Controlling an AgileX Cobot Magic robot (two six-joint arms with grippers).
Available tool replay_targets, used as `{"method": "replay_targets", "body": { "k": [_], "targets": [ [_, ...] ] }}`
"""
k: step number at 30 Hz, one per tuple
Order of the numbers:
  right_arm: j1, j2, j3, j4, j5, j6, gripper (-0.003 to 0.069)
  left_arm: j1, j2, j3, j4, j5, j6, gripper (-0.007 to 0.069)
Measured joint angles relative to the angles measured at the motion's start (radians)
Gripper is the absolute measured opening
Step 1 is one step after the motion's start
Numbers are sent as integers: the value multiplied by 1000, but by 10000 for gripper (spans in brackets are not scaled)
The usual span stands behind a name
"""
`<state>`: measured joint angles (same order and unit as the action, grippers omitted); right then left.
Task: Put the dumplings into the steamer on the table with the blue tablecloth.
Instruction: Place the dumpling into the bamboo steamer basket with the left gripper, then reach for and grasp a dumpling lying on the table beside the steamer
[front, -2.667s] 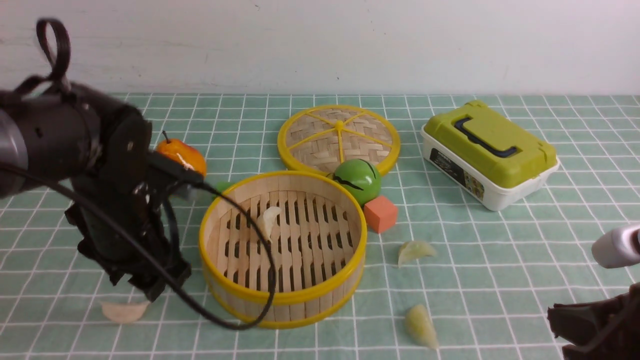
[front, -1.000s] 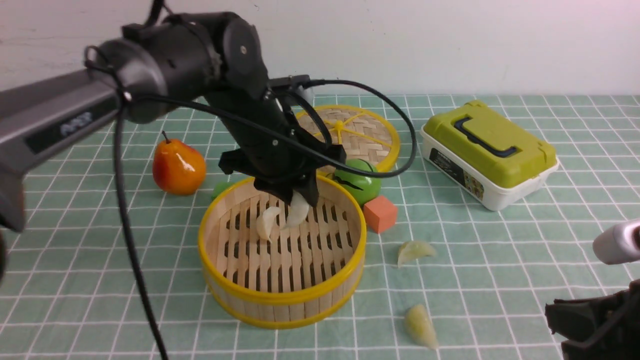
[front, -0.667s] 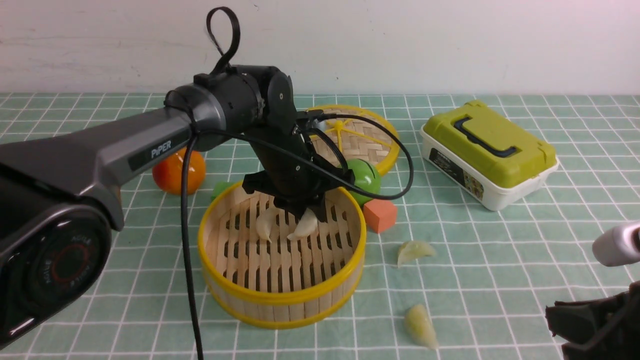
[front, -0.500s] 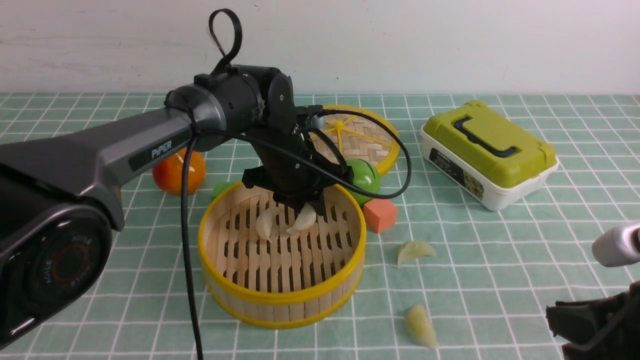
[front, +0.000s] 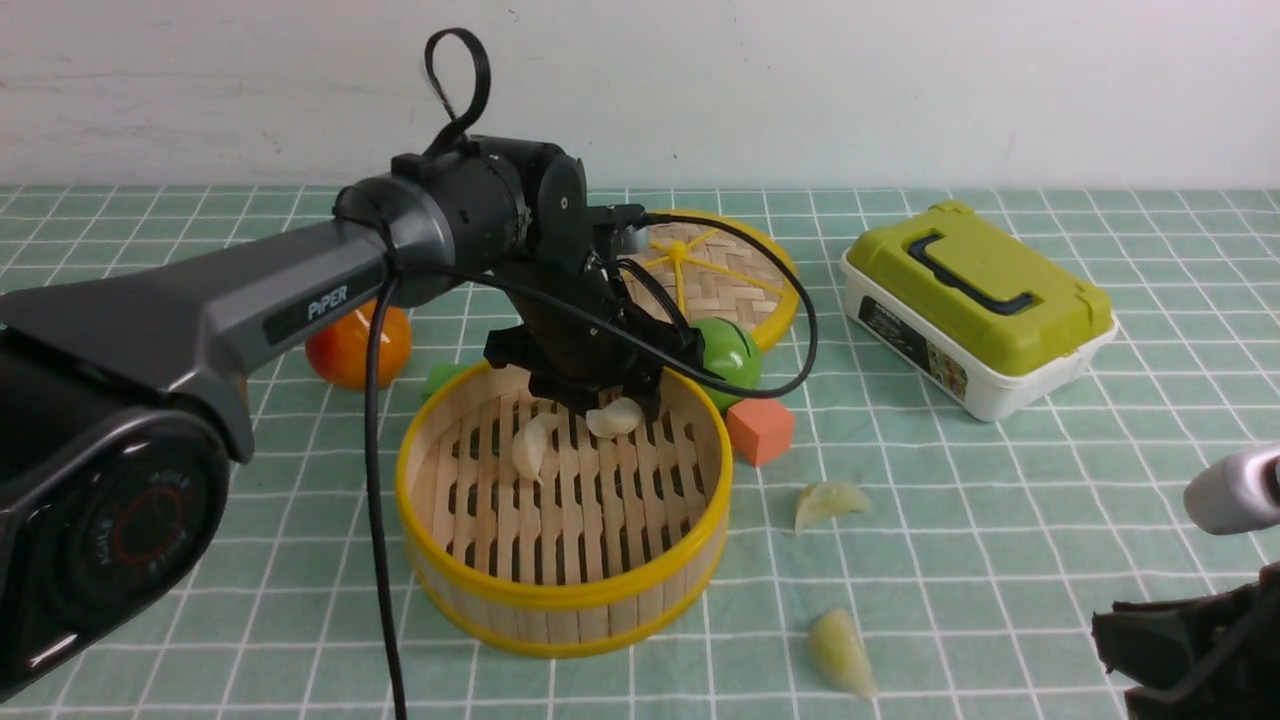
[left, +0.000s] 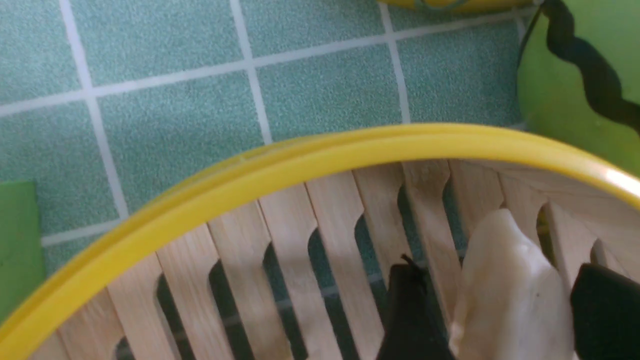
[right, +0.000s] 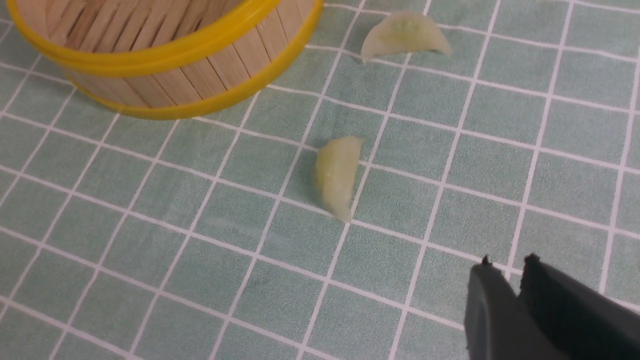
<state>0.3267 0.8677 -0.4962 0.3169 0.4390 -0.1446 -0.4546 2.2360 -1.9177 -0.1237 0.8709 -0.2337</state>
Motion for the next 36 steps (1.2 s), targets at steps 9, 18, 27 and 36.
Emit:
{"method": "replay_targets", "body": {
  "k": [9, 18, 27, 36],
  "targets": [
    [0, 0, 0, 0, 0, 0, 95, 0, -76, -23, 61, 53, -1, 366],
    [0, 0, 0, 0, -24, 0, 96, 0, -169, 4, 84, 100, -1, 124],
    [0, 29, 0, 0, -25, 0, 97, 0, -303, 183, 53, 78, 59, -14],
    [0, 166, -18, 2, 5, 0, 150, 0, -803, 432, 53, 39, 126, -14]
  ]
}}
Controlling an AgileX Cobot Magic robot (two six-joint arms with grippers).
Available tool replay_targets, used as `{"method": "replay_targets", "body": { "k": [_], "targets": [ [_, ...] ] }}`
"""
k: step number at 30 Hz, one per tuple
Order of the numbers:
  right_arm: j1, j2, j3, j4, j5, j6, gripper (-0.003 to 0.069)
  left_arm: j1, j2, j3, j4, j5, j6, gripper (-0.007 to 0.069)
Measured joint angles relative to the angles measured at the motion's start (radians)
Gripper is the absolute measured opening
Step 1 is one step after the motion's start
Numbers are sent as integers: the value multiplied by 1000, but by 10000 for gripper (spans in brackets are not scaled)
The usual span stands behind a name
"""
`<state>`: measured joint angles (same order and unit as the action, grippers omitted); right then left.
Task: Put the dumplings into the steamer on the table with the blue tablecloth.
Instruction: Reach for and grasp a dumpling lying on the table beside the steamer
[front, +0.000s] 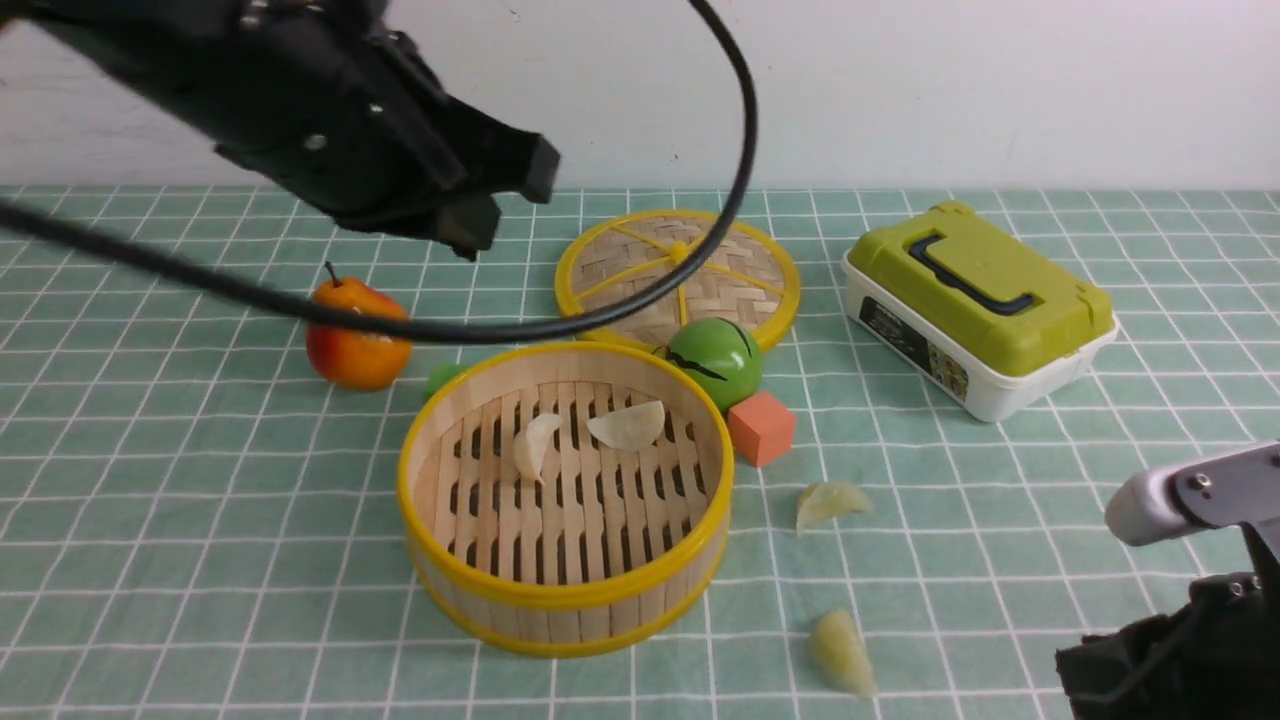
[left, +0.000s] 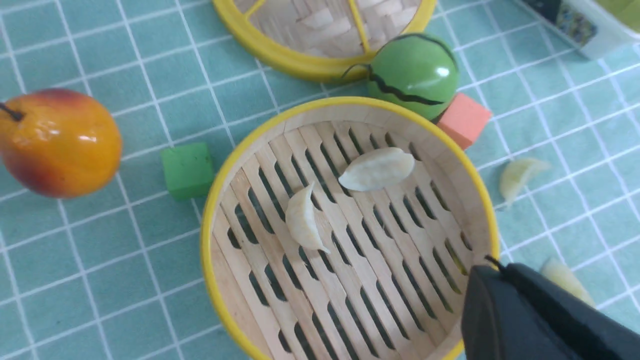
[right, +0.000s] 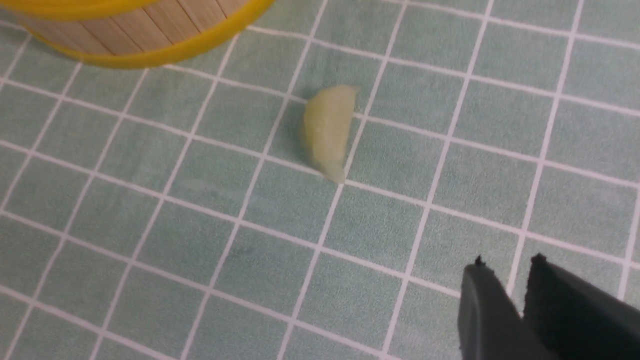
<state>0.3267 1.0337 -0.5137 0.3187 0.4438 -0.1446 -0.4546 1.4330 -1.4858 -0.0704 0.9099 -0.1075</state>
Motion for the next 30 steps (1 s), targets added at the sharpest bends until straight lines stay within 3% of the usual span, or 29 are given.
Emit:
{"method": "replay_targets", "body": {
  "k": [9, 15, 21, 26, 30],
  "targets": [
    [70, 231, -182, 13, 37, 0, 327, 0, -417, 494, 51, -170, 1, -14],
    [158, 458, -323, -16, 35, 0, 413, 0, -612, 737, 98, -168, 1, -14],
    [163, 668, -418, -23, -16, 25, 377, 0, -750, 887, 114, -172, 1, -14],
    [163, 747, -459, -24, 8, 54, 244, 0, -820, 976, 139, -286, 1, -14],
    [163, 730, -494, -32, 122, 41, 243, 0, -864, 996, 140, -312, 1, -14]
  ]
}}
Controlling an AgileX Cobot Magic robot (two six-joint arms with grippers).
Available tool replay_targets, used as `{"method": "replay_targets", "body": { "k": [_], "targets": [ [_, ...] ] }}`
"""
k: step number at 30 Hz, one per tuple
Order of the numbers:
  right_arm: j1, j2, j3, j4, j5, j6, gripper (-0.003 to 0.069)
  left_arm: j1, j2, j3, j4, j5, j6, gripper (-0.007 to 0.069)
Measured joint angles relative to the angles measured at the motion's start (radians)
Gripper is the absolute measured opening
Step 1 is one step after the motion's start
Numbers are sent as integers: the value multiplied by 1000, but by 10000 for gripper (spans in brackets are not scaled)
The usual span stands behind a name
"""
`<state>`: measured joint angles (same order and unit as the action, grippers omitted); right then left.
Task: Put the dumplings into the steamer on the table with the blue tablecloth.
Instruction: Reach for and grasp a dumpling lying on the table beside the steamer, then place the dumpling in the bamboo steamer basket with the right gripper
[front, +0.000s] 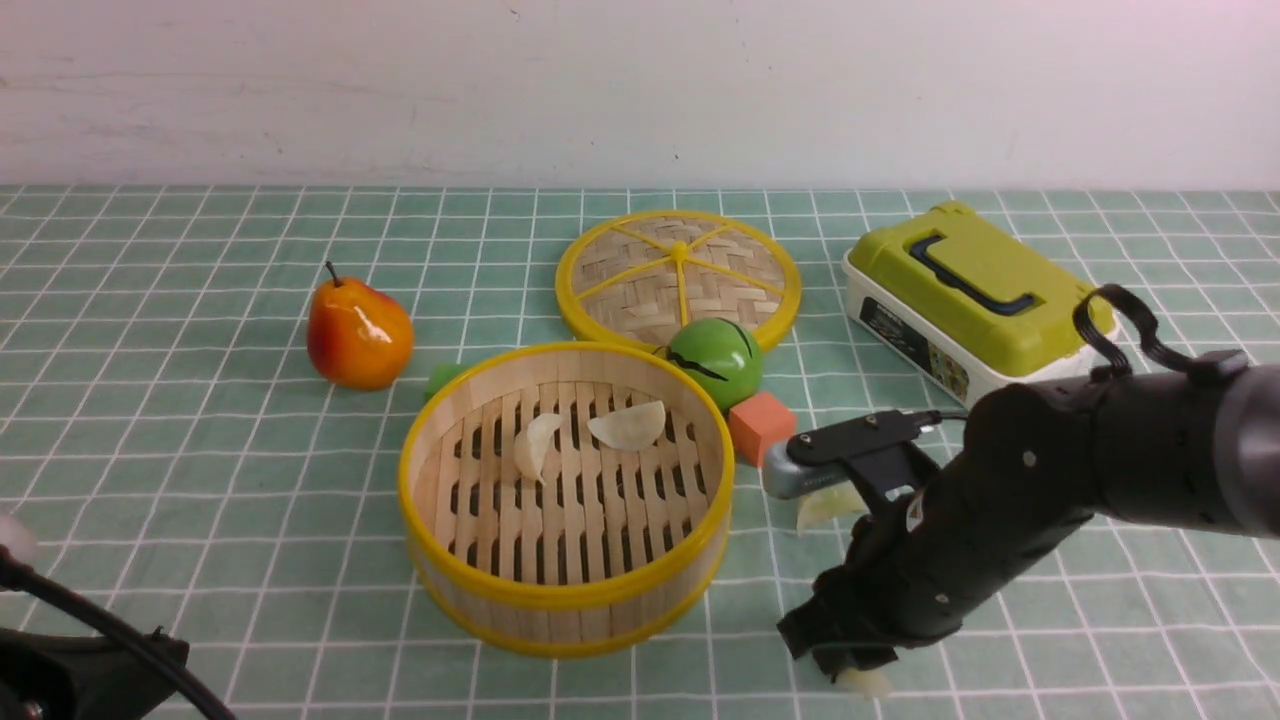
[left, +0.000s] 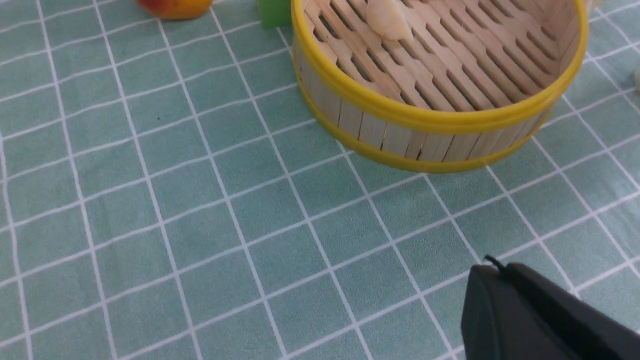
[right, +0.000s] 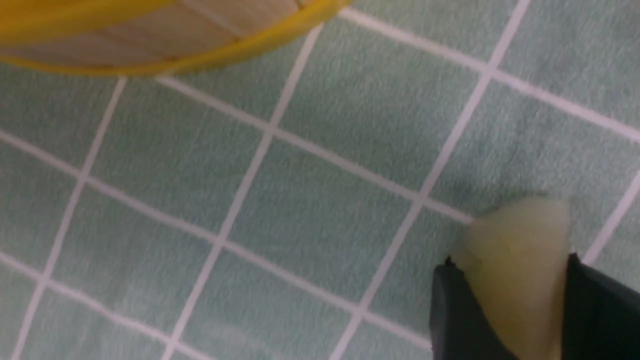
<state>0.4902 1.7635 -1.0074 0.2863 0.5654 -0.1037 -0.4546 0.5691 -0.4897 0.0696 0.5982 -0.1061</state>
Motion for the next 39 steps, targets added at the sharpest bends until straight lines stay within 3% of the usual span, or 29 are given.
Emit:
{"method": "replay_targets", "body": {
  "k": [3, 7, 12, 15, 19, 27, 35, 39],
  "targets": [
    [0, -53, -51, 5, 61, -6, 243, 0, -17, 1, 0, -19, 0, -14],
    [36, -111, -180, 110, 32, -19, 243, 0, -21, 1, 0, -49, 0, -14],
    [153, -45, -280, 255, -206, -117, 243, 0, -21, 1, -1, -58, 0, -14],
    [217, 62, -299, 303, -368, -185, 243, 0, -21, 1, -11, -60, 0, -14],
    [248, 192, -307, 315, -455, -210, 243, 0, -21, 1, -23, -61, 0, -14],
    [249, 268, -312, 325, -478, -210, 246, 0, -21, 1, -24, -60, 0, -14],
    [248, 199, -315, 337, -441, -221, 389, 0, -21, 1, -27, -60, 0, -14],
    [207, 118, -373, 337, -365, -262, 407, 0, -21, 1, -27, -60, 0, -14]
  ]
}}
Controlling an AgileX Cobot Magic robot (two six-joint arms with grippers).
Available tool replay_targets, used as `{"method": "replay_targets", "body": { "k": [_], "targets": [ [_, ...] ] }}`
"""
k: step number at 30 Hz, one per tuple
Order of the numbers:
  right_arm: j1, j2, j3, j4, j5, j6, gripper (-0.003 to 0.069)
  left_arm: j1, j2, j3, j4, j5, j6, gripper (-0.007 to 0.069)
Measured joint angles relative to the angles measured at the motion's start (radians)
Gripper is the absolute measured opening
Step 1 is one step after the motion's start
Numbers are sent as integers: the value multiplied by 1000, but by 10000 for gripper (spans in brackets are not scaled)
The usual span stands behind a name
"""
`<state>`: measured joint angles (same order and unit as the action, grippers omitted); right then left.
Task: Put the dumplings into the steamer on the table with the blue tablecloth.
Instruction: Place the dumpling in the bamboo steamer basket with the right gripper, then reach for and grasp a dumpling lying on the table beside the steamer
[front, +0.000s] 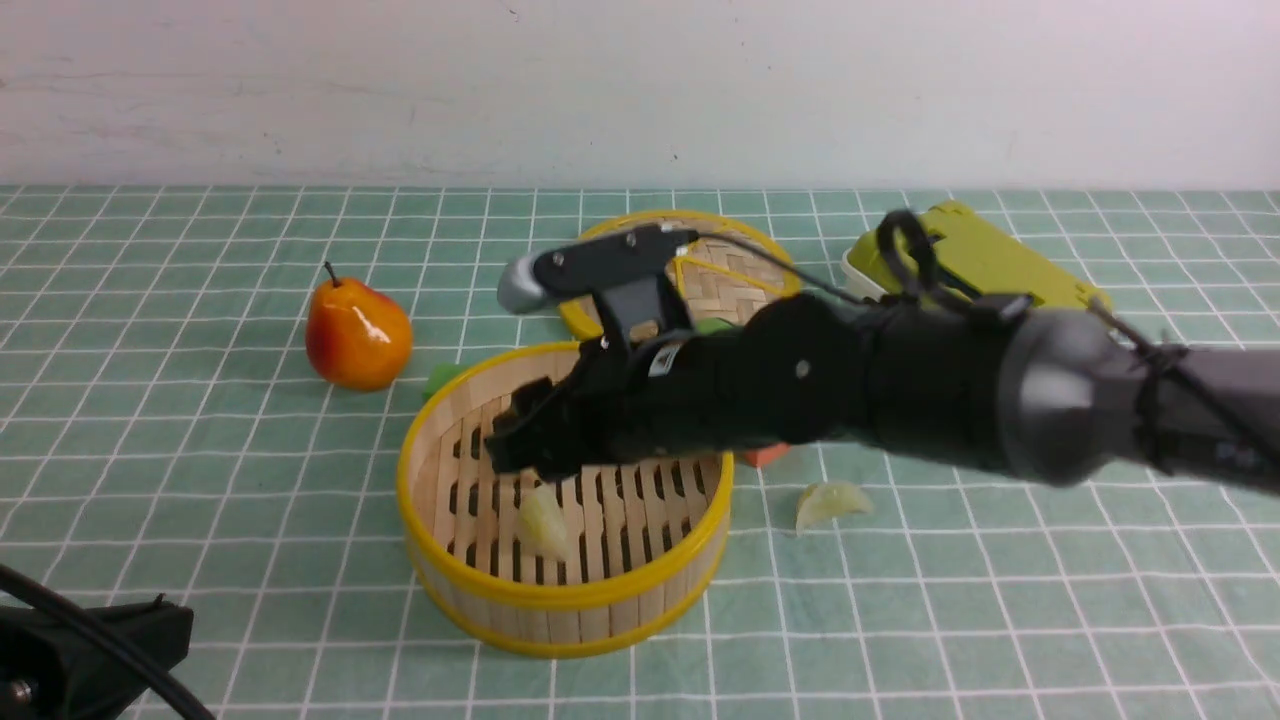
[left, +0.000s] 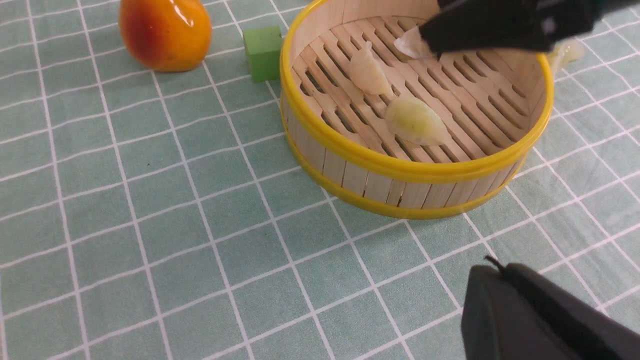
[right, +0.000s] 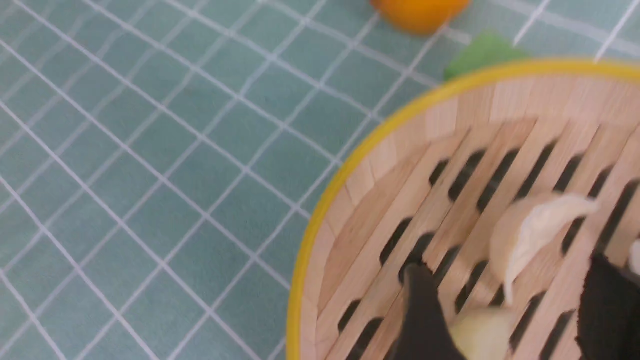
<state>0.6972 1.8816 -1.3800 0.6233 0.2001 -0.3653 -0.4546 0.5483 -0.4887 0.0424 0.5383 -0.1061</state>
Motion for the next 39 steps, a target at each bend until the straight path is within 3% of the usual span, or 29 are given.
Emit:
{"method": "replay_targets", "body": {
  "k": [4, 11, 21, 25, 35, 39],
  "targets": [
    [-102, 4, -110, -29, 195, -5, 314, 0, 0, 0, 0, 0, 0, -14],
    [-188, 146, -298, -164, 400, -7, -1, 0, 0, 0, -3, 0, 0, -11],
    [-186, 286, -395, -392, 414, -3, -18, 0, 0, 0, -3, 4, 0, -3],
    [-186, 287, -400, -404, 461, 12, -15, 0, 0, 0, -3, 6, 0, -2],
    [-186, 246, -453, -293, 622, 14, -14, 0, 0, 0, -3, 11, 0, 6],
    [-189, 183, -483, -357, 685, -3, -10, 0, 0, 0, -3, 12, 0, 8]
  ]
}}
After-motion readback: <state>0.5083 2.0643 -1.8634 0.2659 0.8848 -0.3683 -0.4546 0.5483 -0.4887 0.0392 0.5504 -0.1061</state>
